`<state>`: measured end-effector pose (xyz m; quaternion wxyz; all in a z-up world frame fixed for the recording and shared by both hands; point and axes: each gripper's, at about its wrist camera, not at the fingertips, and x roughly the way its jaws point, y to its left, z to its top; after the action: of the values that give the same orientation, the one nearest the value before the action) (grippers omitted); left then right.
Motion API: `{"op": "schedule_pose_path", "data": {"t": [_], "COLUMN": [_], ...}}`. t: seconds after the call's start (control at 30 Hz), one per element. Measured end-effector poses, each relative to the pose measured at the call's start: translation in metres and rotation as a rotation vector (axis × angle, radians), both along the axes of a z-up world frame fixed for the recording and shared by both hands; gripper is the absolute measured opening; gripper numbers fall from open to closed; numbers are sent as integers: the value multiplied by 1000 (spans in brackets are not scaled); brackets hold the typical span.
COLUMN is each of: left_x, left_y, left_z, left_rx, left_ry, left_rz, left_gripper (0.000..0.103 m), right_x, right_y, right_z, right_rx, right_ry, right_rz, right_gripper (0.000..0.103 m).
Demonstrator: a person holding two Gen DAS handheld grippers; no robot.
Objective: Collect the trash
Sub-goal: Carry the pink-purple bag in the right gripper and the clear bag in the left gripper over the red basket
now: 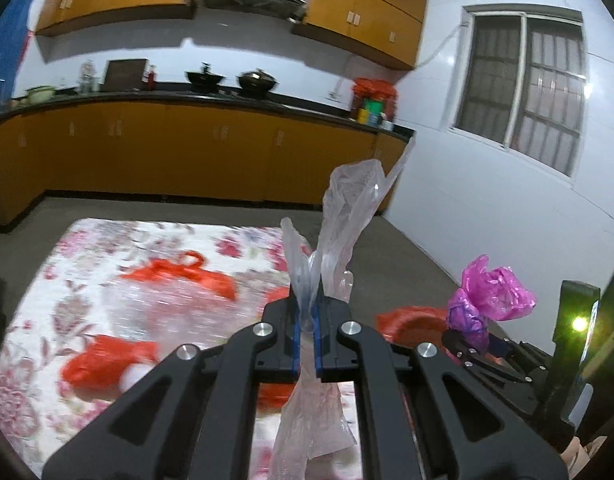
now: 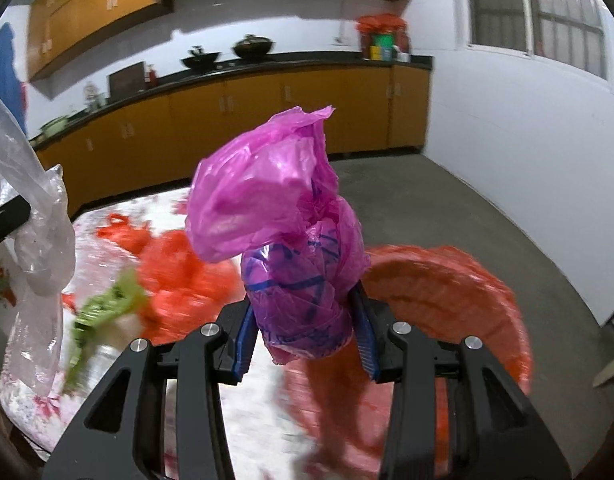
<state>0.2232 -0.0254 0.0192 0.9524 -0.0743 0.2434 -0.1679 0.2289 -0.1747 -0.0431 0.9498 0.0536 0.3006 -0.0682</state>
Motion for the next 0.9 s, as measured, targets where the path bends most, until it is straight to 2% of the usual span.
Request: {"op": "schedule_pose_path", "data": {"t": [0.17,0.37,0.9], "left_x": [8,16,33], "left_y": [-39,-57,-153], "left_z": [-11,-19,-44], "left_rx": [-33,-90,-73], "left_ry": [32,66,100], "left_rz": [-82,-140,-294], "left_gripper": [6,6,7], "right_x": [-11,-16,-14], "right_y": [-34,-60,-105], "right_z": [-9,-14,-28], "right_rx": [2,6,10], "right_ry": [19,27,70], "right_rz": [-74,-121,-198], "right_gripper": [43,43,44]}}
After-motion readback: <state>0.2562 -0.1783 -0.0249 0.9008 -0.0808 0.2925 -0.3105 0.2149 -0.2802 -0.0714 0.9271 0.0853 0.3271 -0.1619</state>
